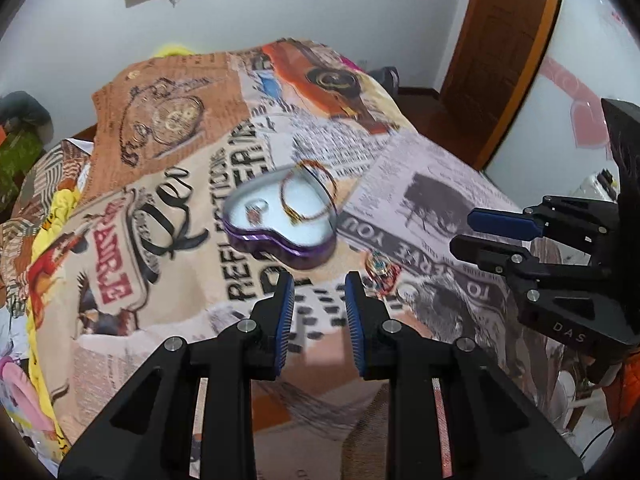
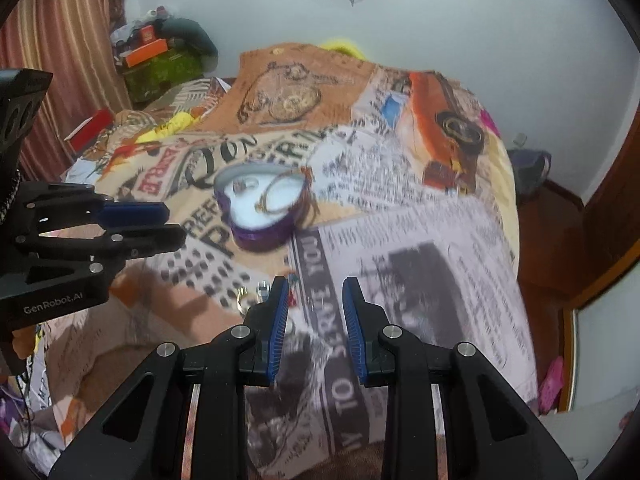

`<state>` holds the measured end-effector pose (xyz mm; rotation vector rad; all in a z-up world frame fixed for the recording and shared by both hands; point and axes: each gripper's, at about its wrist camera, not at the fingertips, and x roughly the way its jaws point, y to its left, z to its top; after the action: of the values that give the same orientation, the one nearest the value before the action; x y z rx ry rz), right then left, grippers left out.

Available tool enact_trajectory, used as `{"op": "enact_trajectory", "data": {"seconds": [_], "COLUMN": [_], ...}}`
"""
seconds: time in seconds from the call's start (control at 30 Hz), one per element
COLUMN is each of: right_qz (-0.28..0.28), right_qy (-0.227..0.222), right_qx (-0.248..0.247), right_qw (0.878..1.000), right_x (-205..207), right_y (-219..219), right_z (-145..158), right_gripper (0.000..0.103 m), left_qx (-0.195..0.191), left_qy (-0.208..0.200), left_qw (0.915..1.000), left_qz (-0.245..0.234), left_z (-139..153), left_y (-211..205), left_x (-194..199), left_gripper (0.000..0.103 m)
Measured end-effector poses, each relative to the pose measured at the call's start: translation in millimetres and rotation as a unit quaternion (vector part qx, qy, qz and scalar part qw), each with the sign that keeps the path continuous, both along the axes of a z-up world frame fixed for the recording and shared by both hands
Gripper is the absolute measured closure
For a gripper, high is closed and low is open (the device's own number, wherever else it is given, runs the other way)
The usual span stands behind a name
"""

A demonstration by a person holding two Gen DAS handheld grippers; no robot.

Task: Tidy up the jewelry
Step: 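Grasp a silver ring on the cover with the right tool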

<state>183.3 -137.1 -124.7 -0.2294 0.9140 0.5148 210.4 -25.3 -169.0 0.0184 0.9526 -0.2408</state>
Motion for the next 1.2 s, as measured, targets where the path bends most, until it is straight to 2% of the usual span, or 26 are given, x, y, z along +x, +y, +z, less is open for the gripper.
{"op": "enact_trajectory", "data": {"seconds": [0.27,0.47,0.73,0.8,1.07,1.2], "right_qz": [0.022,0.037,0.039,0.043,0.050,0.045], "right_qy": [0.039,0.049,0.050,0.046,0.038,0.035], "right_qx": [0.003,-0.018,0.001,0.004,0.009,0.011], "right_qw": [0.999,0.998,0.998,0.998,0.998,0.998], "right_x": [-10,-5,-2,-3,-7,-7], "right_y": [4,15,16,16,14,10], "right_z": [-30,-49,-55,-56,-54,-51], "right_gripper": [0.078,0.078,0.078,0.082,0.083,0.083], "left_qx": [0.005,0.004,-0.004,-0.004,-0.001,0.003], "left_qy": [0.034,0.046,0.050,0.049,0.047,0.050], "left_qw": [0.9993,0.9989,0.9984,0.9983,0.9984,0.9981], "left_qz": [-0.012,-0.008,-0.028,-0.032,-0.032,-0.036], "left_z": [-30,-38,-44,-46,-51,-56], "left_y": [-12,-12,-21,-25,-32,-37], "left_x": [3,7,12,13,23,25], "left_gripper": [0.078,0.078,0.078,0.078,0.078,0.091]}}
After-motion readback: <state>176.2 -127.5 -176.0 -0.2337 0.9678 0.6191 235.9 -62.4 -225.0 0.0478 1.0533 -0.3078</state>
